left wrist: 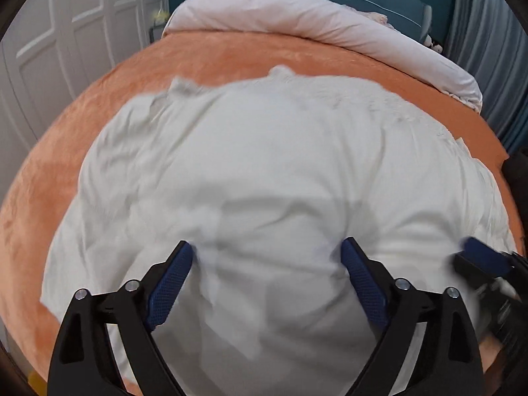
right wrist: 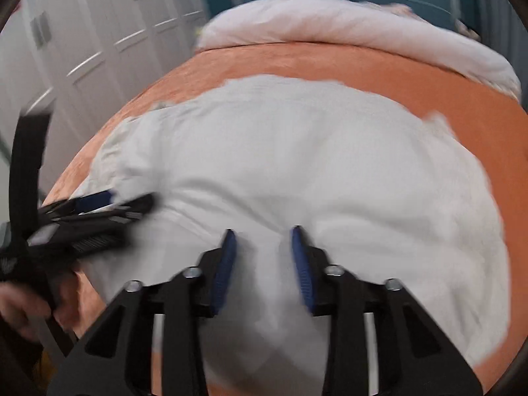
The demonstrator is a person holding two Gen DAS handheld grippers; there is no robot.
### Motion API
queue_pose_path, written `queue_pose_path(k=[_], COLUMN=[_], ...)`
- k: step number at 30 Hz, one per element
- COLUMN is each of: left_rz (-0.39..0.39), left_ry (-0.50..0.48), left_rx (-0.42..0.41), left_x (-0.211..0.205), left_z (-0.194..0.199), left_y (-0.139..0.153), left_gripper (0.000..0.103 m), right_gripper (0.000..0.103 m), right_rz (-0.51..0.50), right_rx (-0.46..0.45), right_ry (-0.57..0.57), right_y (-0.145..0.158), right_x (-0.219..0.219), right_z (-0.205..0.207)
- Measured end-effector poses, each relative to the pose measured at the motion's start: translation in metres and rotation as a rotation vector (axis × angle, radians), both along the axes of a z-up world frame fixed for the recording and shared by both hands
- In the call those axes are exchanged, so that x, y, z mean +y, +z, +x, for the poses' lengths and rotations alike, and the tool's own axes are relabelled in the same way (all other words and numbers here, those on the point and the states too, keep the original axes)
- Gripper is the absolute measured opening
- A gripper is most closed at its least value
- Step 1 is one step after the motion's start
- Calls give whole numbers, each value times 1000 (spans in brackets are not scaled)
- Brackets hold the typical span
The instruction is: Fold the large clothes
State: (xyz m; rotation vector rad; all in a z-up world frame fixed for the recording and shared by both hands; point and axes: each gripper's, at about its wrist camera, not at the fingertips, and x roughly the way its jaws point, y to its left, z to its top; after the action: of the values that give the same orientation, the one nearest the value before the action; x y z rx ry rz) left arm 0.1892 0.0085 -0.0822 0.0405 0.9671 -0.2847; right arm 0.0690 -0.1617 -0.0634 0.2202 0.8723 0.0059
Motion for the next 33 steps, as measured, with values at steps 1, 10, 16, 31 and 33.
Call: queue_pose_path(k=[1, 10, 16, 31, 33], left_rz=[-1, 35, 62, 58, 17], left_ry=[11, 83, 104, 87, 113], left_rx=[5, 7, 34, 58, 71], left_x=[10, 20, 24, 31, 43], left_z=[-1, -30, -43, -49, -51], left_y=[0, -8, -1, -5, 2], left_gripper=[95, 98, 98, 98, 98], right_gripper=[28, 16, 18, 16, 18], right_rz=[-18, -93, -9, -91, -65], right_rx=[24, 157, 107, 321, 301], right_ry=[-73, -251, -215, 5, 2], right_y=[-1, -34, 15, -18, 2], right_x=[-18, -73, -38, 38, 39], right_z=[-14, -57, -50, 30, 36])
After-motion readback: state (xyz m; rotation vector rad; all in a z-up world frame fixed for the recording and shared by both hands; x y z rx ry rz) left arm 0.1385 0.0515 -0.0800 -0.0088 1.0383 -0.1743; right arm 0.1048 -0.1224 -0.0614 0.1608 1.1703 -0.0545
